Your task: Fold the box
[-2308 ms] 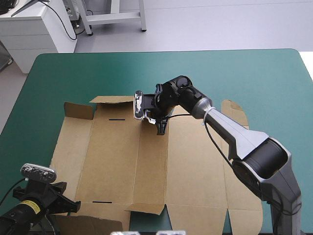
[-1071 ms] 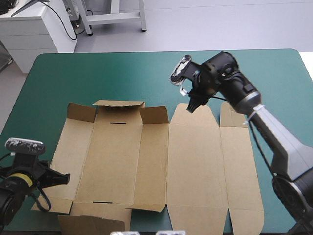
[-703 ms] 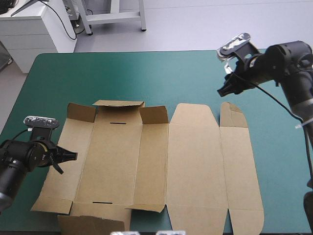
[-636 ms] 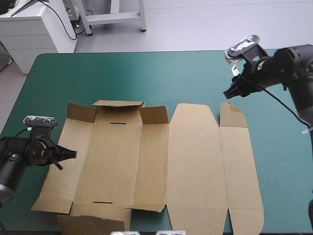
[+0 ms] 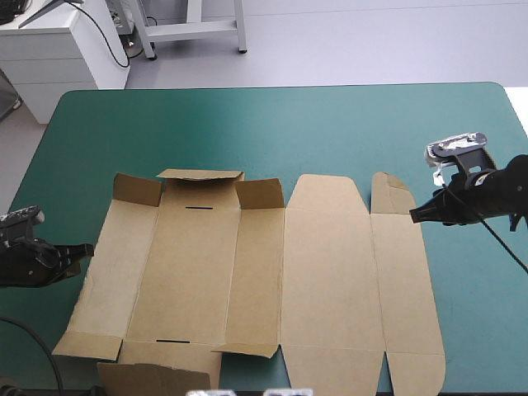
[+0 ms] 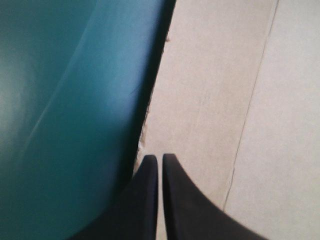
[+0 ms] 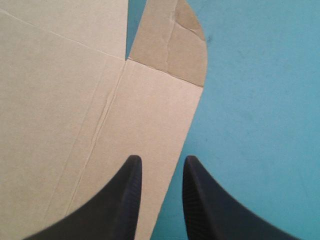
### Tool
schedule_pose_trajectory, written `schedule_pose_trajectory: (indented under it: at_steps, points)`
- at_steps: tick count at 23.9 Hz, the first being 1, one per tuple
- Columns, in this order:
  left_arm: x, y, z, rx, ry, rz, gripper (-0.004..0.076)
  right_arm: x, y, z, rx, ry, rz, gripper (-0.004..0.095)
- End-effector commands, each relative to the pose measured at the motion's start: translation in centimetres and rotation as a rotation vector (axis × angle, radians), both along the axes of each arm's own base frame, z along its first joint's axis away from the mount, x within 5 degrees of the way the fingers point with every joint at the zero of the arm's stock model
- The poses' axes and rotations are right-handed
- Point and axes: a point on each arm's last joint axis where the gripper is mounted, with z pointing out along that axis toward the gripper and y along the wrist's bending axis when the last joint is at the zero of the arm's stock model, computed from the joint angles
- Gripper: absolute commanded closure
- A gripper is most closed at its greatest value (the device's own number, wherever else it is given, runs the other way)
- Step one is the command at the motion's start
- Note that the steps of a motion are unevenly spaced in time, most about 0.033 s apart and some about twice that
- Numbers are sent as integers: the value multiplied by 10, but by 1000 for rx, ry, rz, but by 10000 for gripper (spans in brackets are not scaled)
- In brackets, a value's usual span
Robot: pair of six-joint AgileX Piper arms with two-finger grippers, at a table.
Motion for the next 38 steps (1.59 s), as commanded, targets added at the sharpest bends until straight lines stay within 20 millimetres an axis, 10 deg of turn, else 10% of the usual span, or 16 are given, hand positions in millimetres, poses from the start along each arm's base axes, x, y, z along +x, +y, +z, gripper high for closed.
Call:
schedule_pose_trajectory:
  at_steps: [1,9,18,38]
  points:
    - [3,2,9,-36,-36,9,708,-1,3,9,57,-98,-6,677]
    - [5,4,9,1,-54,-2,688,4,4,12,70,-168,7,677]
    - [4,6,8,15,-46,5,154,4,5,12,62,-174,21,678]
    - [21,6,-52,-291,224,-165,237,4,6,12,72,-166,26,681]
